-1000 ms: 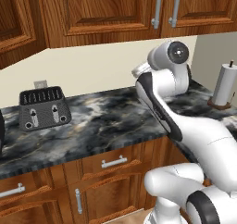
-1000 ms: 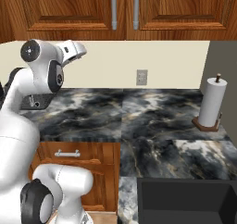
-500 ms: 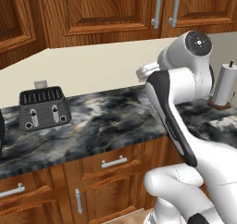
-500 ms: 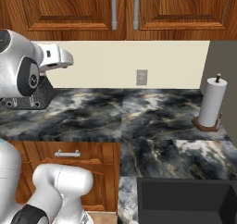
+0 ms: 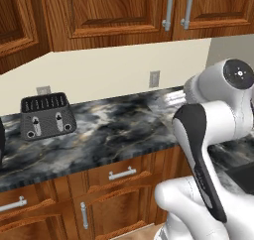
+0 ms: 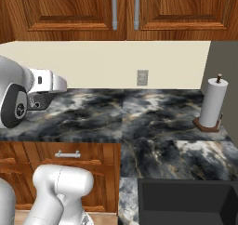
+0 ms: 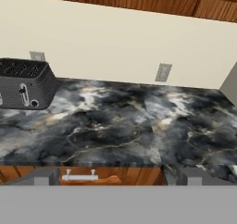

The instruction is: Close all open cabinet doors.

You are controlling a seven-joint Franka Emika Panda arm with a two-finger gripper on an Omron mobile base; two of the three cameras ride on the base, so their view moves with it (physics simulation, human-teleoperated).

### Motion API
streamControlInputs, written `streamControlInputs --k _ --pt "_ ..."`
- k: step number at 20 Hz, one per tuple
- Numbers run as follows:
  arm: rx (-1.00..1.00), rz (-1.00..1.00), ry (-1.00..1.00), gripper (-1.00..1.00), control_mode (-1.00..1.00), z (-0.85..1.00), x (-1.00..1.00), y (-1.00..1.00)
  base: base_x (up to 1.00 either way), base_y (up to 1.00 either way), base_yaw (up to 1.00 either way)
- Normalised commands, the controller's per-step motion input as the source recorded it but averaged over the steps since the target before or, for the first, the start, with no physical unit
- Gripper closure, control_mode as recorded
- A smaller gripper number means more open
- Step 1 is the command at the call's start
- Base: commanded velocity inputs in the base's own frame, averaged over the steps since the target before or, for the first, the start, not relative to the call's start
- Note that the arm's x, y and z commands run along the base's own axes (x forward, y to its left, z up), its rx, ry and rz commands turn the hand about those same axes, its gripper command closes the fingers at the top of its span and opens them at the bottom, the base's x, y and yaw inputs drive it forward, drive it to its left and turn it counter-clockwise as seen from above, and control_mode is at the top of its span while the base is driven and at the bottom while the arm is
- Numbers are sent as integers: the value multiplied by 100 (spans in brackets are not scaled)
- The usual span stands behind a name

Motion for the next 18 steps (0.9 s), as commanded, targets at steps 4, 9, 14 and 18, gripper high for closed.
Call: streamControlInputs --k 4,9,14,18 --pt "2 -2 0 -100 -100 -36 -58 -1 0 0 0" --pt "0 -1 0 -100 -100 -8 -5 5 0 0 0" --pt "0 0 0 -100 -100 0 0 1 0 0 0" --pt "0 0 0 -100 -100 0 0 0 0 0 0"
